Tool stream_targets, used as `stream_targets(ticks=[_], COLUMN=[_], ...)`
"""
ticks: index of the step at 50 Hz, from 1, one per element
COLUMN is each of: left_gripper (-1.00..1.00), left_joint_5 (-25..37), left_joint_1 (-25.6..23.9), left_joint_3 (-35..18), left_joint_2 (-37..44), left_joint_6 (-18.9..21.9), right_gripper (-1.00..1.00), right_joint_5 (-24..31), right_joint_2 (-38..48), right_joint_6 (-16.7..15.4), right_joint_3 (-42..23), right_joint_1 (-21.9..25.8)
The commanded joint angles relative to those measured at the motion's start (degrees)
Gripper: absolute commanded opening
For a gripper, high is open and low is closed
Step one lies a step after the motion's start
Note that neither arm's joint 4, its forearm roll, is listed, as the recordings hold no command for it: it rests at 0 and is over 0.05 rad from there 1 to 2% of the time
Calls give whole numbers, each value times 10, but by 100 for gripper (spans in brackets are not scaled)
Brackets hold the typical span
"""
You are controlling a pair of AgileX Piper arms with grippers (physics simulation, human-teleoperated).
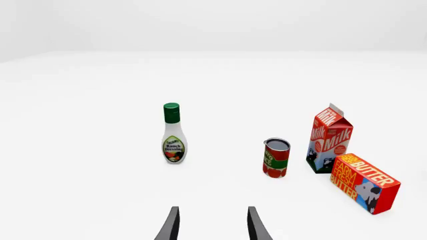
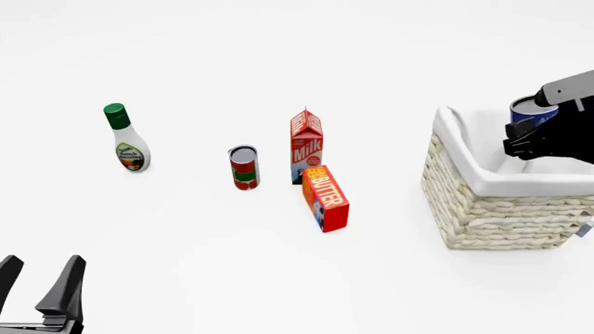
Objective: Pick the alphabet soup and place it in the basket.
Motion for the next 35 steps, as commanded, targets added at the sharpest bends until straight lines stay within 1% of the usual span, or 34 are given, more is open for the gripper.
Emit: stream_targets(ticks=[1,16,24,35], left_gripper=[100,100,100,100], left_joint_5=[0,0,0,0], left_joint_1=[0,0,0,0], left_joint_3=[0,0,0,0], left_joint_2=[0,0,0,0], left_joint_6=[0,0,0,0], right_gripper=[-100,-100,-100,-100], right_joint_5=[4,20,15,4], right_joint_2=[31,59,80,102], right_joint_6=[2,-13,-20,-18], right_joint_3=[-20,-48,-52,-48], right_joint_1=[-1,-9,-12,-7])
